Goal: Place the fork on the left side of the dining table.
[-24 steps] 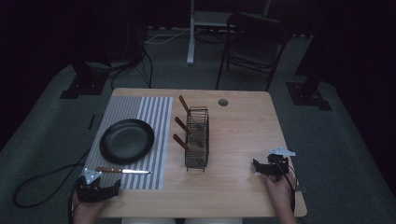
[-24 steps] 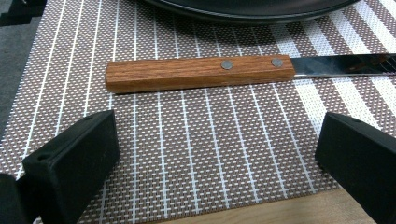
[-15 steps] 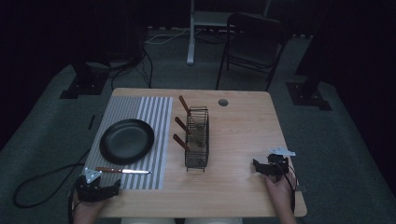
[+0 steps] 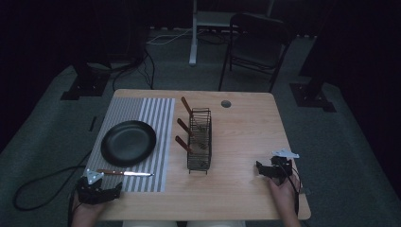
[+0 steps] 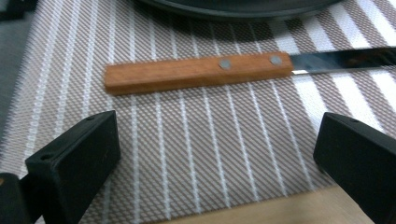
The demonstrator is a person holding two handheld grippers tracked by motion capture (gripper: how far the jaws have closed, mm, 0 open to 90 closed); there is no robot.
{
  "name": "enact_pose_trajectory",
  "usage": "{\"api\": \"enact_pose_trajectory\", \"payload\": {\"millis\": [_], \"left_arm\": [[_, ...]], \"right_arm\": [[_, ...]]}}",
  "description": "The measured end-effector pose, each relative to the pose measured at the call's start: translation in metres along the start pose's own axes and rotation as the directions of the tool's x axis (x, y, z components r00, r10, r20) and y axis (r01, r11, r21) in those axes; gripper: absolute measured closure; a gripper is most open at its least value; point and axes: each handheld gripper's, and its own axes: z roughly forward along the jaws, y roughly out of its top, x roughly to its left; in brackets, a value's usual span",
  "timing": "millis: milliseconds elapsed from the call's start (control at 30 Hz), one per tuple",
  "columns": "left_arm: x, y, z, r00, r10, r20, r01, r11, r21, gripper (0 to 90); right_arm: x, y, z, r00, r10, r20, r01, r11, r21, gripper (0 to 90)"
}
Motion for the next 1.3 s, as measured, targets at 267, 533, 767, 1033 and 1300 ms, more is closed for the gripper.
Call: {"api": "enact_pose_trajectory", "payload": {"millis": [267, 533, 767, 1033, 1300], "left_arm": [[0.003, 0.0, -0.011, 0.9995, -0.007, 0.032, 0.007, 0.9998, -0.016, 1.9], [0.002, 0.011, -0.021, 0.9977, 0.012, 0.066, -0.009, 0.9988, -0.048, 2.2], [-0.005, 0.026, -0.025, 0.9952, 0.037, 0.09, -0.03, 0.9963, -0.081, 4.2], [-0.015, 0.047, -0.027, 0.9888, 0.058, 0.138, -0.043, 0.9928, -0.112, 4.3], [-0.026, 0.065, -0.031, 0.9811, 0.096, 0.168, -0.068, 0.984, -0.165, 4.4]], "right_arm": [[0.0, 0.0, 0.0, 1.0, -0.001, 0.001, 0.001, 1.0, -0.001, 11.8], [0.0, 0.0, 0.0, 1.0, 0.0, 0.001, 0.0, 1.0, -0.001, 11.8], [0.0, 0.0, 0.0, 1.0, 0.0, 0.001, 0.0, 1.0, -0.001, 11.8], [0.0, 0.0, 0.0, 1.0, 0.0, 0.002, 0.0, 1.0, -0.001, 11.9], [0.0, 0.0, 0.0, 1.0, -0.001, 0.002, 0.001, 1.0, -0.001, 11.8]]}}
